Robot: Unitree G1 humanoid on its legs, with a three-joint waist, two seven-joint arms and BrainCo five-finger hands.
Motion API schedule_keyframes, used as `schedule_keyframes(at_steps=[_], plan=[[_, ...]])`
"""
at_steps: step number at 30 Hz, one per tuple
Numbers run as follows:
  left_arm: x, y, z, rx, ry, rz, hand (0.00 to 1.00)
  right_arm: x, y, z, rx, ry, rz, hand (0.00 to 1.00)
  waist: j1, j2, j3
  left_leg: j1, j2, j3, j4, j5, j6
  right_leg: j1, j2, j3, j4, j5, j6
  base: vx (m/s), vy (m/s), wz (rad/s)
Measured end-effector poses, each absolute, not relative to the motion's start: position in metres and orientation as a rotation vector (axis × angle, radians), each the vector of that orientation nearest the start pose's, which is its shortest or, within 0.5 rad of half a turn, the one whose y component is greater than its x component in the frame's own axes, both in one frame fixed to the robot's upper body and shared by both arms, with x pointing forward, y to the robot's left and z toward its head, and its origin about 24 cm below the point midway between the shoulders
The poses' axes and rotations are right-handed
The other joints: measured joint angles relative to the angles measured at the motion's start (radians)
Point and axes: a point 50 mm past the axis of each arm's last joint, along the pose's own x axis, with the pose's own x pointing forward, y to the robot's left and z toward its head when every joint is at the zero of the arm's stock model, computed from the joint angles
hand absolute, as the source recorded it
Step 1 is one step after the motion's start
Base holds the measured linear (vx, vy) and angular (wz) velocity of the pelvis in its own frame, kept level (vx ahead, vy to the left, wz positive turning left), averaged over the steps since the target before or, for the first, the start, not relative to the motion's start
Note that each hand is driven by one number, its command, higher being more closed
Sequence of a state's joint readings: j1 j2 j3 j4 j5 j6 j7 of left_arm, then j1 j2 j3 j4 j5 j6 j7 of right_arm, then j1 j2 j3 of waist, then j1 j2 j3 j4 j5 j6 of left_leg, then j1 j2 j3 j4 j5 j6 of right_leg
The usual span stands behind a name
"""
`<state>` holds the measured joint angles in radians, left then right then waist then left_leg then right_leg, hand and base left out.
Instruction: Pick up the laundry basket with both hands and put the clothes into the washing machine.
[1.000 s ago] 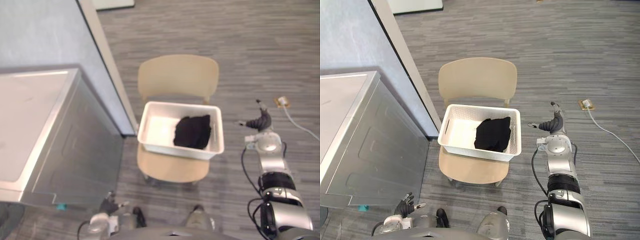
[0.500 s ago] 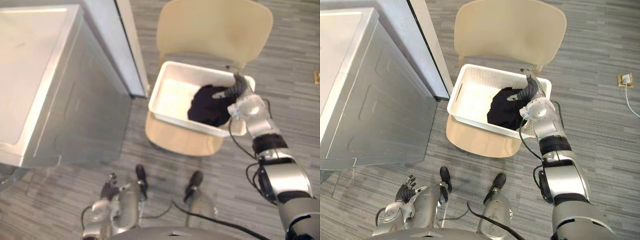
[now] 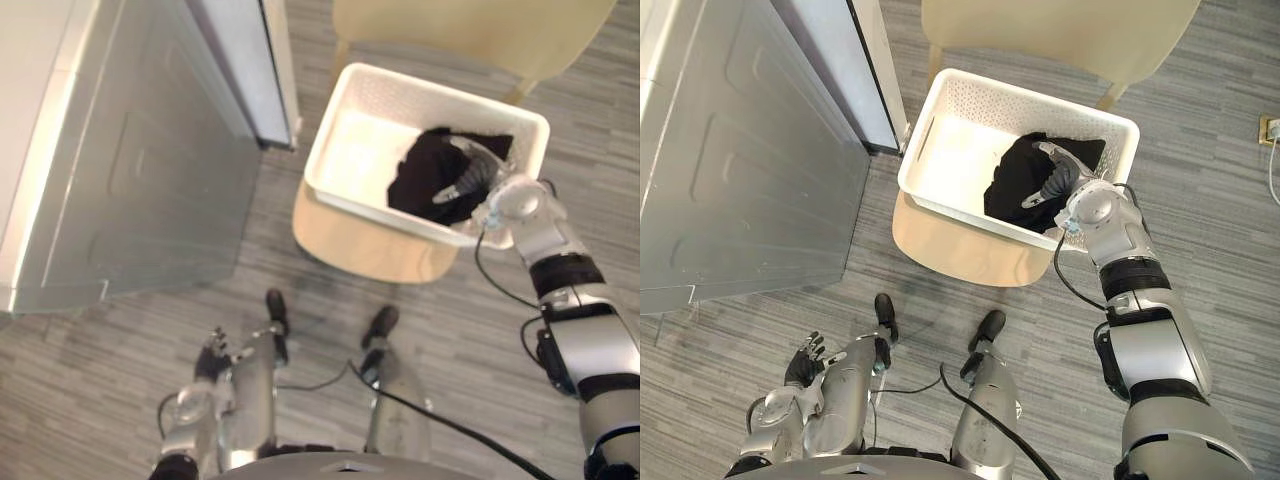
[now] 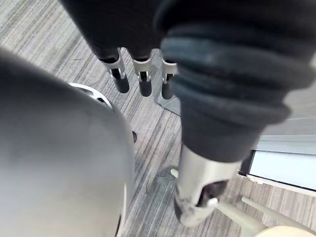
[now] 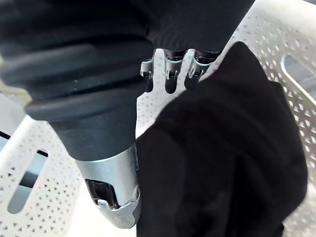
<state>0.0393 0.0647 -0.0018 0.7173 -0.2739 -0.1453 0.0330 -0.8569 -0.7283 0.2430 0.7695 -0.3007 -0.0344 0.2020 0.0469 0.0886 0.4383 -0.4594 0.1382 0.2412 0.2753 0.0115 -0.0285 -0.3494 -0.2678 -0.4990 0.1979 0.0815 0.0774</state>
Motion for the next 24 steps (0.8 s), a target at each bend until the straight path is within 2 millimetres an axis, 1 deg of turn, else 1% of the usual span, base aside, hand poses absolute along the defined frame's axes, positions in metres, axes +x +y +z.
schedule_keyframes(at_steps=[3, 6, 9, 10, 11, 13, 14, 16, 18, 19, 22, 24], plan=[[0.191, 0.177, -0.101, -0.189, 0.584, 0.175, 0.0, 0.38, -0.276, 0.17, -1.056, 0.097, 0.055, 0.0, 0.002, -0.001, 0.003, -0.011, 0.0, -0.004, 0.0, 0.003, 0.001, -0.007, 0.001, -0.003, 0.0, 0.001, -0.001, 0.0, 0.0, 0.02], [0.197, 0.177, -0.098, -0.206, 0.568, 0.179, 0.0, 0.378, -0.28, 0.171, -1.058, 0.108, 0.053, 0.0, 0.008, -0.003, 0.004, -0.029, 0.0, -0.005, 0.0, 0.007, 0.002, -0.025, 0.001, -0.003, 0.001, 0.004, -0.004, 0.0, 0.0, 0.0], [0.201, 0.177, -0.096, -0.232, 0.554, 0.186, 0.0, 0.377, -0.291, 0.166, -1.096, 0.169, 0.047, 0.0, 0.012, -0.002, 0.005, -0.048, -0.002, -0.012, -0.002, 0.014, 0.005, -0.039, 0.0, -0.009, 0.001, 0.007, -0.006, 0.02, -0.006, 0.05], [0.203, 0.177, -0.095, -0.247, 0.547, 0.192, 0.0, 0.377, -0.295, 0.162, -1.122, 0.204, 0.043, 0.0, 0.016, -0.002, 0.005, -0.05, -0.004, -0.015, -0.005, 0.017, 0.005, -0.041, -0.001, -0.012, 0.001, 0.007, -0.006, 0.02, -0.009, 0.07], [0.204, 0.177, -0.094, -0.26, 0.536, 0.197, 0.0, 0.377, -0.299, 0.162, -1.167, 0.228, 0.037, 0.0, 0.018, -0.002, 0.006, -0.053, -0.007, -0.017, -0.012, 0.023, 0.006, -0.045, -0.002, -0.013, 0.002, 0.006, -0.006, 0.02, -0.007, 0.08], [0.207, 0.177, -0.091, -0.272, 0.52, 0.201, 0.0, 0.377, -0.305, 0.165, -1.245, 0.257, 0.023, 0.0, 0.025, 0.0, 0.006, -0.064, -0.01, -0.019, -0.019, 0.029, 0.006, -0.06, -0.005, -0.015, 0.006, 0.006, -0.006, 0.01, -0.006, 0.04], [0.211, 0.177, -0.089, -0.284, 0.508, 0.203, 0.0, 0.376, -0.311, 0.168, -1.29, 0.279, 0.001, 0.0, 0.034, 0.002, 0.008, -0.076, -0.01, -0.02, -0.021, 0.035, 0.006, -0.073, -0.006, -0.015, 0.013, 0.005, -0.008, -0.01, -0.015, 0.07], [0.218, 0.176, -0.084, -0.303, 0.481, 0.205, 0.0, 0.377, -0.318, 0.173, -1.318, 0.307, -0.044, 0.0, 0.042, 0.006, 0.02, -0.084, -0.016, -0.025, -0.044, 0.055, 0.008, -0.091, -0.011, -0.022, 0.02, 0.005, -0.01, 0.0, -0.018, 0.09], [0.222, 0.176, -0.08, -0.325, 0.455, 0.211, 0.0, 0.379, -0.323, 0.186, -1.322, 0.289, -0.1, 0.0, 0.045, 0.008, 0.023, -0.097, -0.022, -0.024, -0.078, 0.08, 0.009, -0.12, -0.015, -0.022, 0.024, 0.008, -0.015, 0.0, -0.012, 0.03], [0.222, 0.177, -0.079, -0.333, 0.45, 0.215, 0.0, 0.38, -0.324, 0.19, -1.321, 0.282, -0.115, 0.0, 0.046, 0.008, 0.025, -0.099, -0.023, -0.022, -0.086, 0.086, 0.008, -0.126, -0.016, -0.022, 0.026, 0.009, -0.016, -0.01, -0.036, 0.0], [0.227, 0.175, -0.075, -0.367, 0.429, 0.227, 0.0, 0.379, -0.33, 0.21, -1.323, 0.23, -0.192, 0.0, 0.055, 0.011, 0.037, -0.101, -0.022, -0.009, -0.116, 0.103, 0.005, -0.149, -0.02, -0.017, 0.038, 0.007, -0.021, -0.01, -0.041, -0.04], [0.227, 0.174, -0.075, -0.395, 0.423, 0.247, 0.0, 0.379, -0.331, 0.214, -1.314, 0.21, -0.218, 0.0, 0.056, 0.01, 0.037, -0.102, -0.015, 0.012, -0.122, 0.103, 0.002, -0.156, -0.024, -0.017, 0.044, 0.006, -0.023, 0.0, -0.037, -0.01]])
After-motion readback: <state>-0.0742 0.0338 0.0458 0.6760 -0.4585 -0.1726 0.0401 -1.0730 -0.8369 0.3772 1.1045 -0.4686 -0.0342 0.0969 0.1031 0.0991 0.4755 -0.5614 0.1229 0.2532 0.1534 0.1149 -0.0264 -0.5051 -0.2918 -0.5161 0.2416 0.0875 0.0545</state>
